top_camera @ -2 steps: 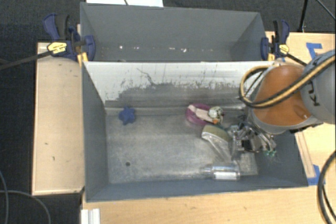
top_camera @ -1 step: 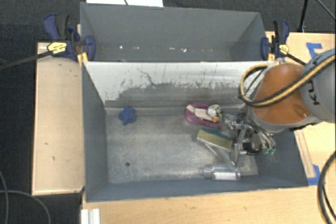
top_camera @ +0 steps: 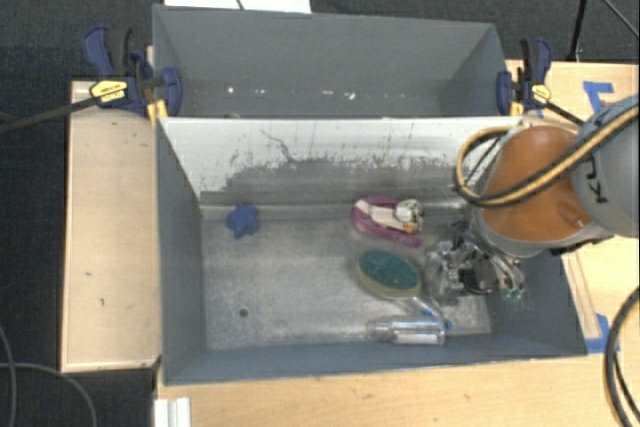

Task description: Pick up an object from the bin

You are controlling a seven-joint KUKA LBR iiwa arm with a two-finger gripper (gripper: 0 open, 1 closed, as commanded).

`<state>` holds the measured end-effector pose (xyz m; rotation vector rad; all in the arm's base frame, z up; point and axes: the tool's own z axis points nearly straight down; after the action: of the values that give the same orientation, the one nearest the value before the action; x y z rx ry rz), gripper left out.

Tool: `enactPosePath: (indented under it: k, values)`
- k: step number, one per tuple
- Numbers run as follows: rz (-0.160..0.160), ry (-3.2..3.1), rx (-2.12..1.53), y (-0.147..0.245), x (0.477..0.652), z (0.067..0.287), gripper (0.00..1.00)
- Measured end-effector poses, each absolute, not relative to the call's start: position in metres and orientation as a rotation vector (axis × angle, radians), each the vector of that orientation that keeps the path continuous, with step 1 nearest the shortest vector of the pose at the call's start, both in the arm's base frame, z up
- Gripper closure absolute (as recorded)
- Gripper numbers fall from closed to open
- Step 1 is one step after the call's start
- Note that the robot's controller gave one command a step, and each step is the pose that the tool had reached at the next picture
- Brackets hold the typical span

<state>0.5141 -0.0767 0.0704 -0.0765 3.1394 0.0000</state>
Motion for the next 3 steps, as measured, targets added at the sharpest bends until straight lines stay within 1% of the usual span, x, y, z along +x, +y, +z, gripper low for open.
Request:
enactPosePath:
  k: [1, 2, 3]
  values:
    - [0.000, 3.139, -0.078, -0.077, 0.514, 0.070, 0.00]
    - [-0.005, 3.119, -0.320, -0.146, 0.531, 0.071, 0.00]
    - [-0.002, 3.120, -0.321, -0.144, 0.531, 0.071, 1.00]
